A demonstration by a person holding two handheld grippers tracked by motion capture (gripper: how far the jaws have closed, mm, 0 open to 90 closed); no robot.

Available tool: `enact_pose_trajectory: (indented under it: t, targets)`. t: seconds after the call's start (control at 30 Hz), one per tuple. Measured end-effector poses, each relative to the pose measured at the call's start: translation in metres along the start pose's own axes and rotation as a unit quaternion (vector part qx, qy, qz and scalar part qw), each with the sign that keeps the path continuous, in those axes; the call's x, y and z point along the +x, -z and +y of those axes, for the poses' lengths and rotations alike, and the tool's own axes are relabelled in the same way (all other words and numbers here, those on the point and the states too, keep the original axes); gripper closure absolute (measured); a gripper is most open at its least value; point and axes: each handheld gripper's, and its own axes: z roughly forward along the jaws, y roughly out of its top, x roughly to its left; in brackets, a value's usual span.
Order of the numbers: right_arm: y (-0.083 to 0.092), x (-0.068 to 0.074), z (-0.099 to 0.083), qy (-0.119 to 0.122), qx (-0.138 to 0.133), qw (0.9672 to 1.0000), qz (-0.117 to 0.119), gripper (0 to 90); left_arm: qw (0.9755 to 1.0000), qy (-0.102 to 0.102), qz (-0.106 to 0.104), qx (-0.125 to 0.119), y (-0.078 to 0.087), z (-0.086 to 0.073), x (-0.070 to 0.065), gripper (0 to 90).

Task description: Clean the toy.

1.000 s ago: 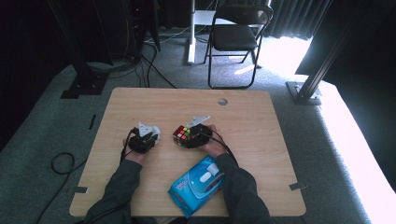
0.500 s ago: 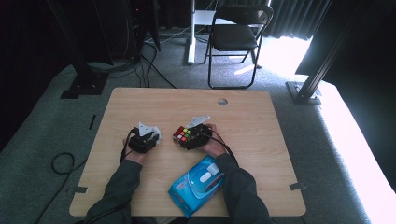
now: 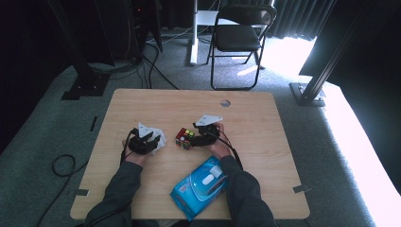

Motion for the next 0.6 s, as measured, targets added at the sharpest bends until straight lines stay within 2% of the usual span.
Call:
enact_pose_trajectory:
  t: [0.1,0.17,0.2,0.3,0.43,0.5,0.6]
  targets:
    - [0.002,-0.001,0.0,-0.008,-0.008,0.9999,-0.011,29.9,1.0,0.0,0.007,0.003,0.0,-0.001,0.002,62.7]
    - [0.003,-0.003,0.0,-0.011,-0.011,0.9998,-0.015,29.9,0.9997,-0.003,0.023,0.009,0.0,-0.003,0.004,64.8]
    - [0.004,-0.004,-0.001,-0.018,-0.013,0.9995,-0.024,29.9,0.9995,-0.002,0.03,0.011,0.0,-0.003,0.006,67.5]
    - [0.005,-0.006,-0.002,-0.027,-0.014,0.9987,-0.04,30.2,0.9989,0.014,0.045,0.008,0.002,-0.004,0.011,68.0]
    - [0.007,-0.009,-0.002,-0.041,-0.02,0.9972,-0.059,30.6,0.9983,0.042,0.036,-0.019,0.009,-0.001,0.017,55.4]
    - [0.008,-0.01,-0.002,-0.047,-0.024,0.9964,-0.066,31.0,0.9977,0.047,0.032,-0.037,0.014,0.001,0.019,53.0]
    - [0.009,-0.012,-0.003,-0.056,-0.027,0.9951,-0.077,31.5,0.9973,0.046,0.034,-0.046,0.019,0.004,0.022,51.9]
